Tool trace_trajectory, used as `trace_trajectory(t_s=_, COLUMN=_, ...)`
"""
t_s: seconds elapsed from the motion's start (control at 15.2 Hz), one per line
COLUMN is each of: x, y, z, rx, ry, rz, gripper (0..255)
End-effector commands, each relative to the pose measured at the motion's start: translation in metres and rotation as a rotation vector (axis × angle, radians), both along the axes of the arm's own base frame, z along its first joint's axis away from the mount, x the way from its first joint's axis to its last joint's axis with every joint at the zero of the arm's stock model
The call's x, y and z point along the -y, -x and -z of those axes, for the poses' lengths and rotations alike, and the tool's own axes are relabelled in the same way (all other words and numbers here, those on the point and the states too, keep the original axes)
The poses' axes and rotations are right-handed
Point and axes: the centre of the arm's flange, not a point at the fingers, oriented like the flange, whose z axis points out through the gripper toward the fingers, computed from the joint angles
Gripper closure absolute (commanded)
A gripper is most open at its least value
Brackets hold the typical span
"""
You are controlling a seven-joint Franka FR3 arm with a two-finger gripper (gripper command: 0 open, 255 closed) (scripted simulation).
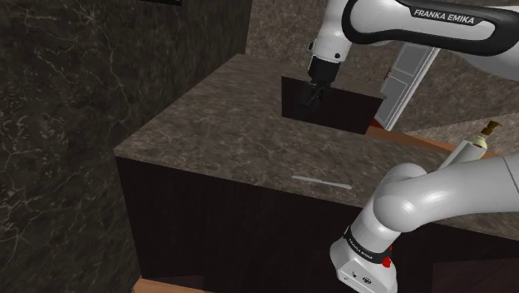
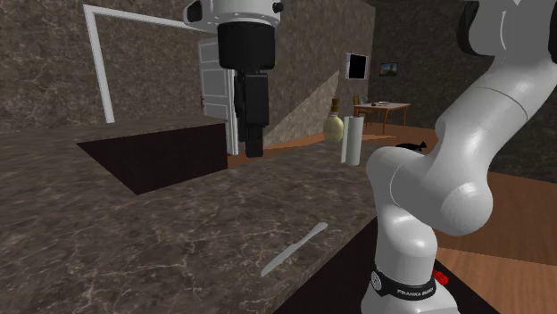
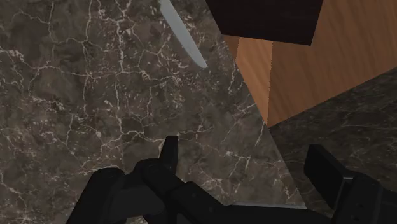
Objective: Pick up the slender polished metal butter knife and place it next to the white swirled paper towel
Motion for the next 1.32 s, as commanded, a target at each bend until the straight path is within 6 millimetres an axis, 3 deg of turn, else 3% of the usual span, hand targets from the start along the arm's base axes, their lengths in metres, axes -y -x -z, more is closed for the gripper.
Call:
trace_trajectory(t_s=0.0, x=0.000, y=0.000, z=0.000, rx=0.000, ry=0.000, rz=0.000, gripper=0)
trace_trajectory(t_s=0.66, x=0.036, y=0.039, z=0.113, rx=-0.106, ry=0.032, rz=-0.258, gripper=0)
trace_trajectory(t_s=1.25, x=0.080, y=0.076, z=0.209, rx=-0.201, ry=0.061, rz=-0.491, gripper=0)
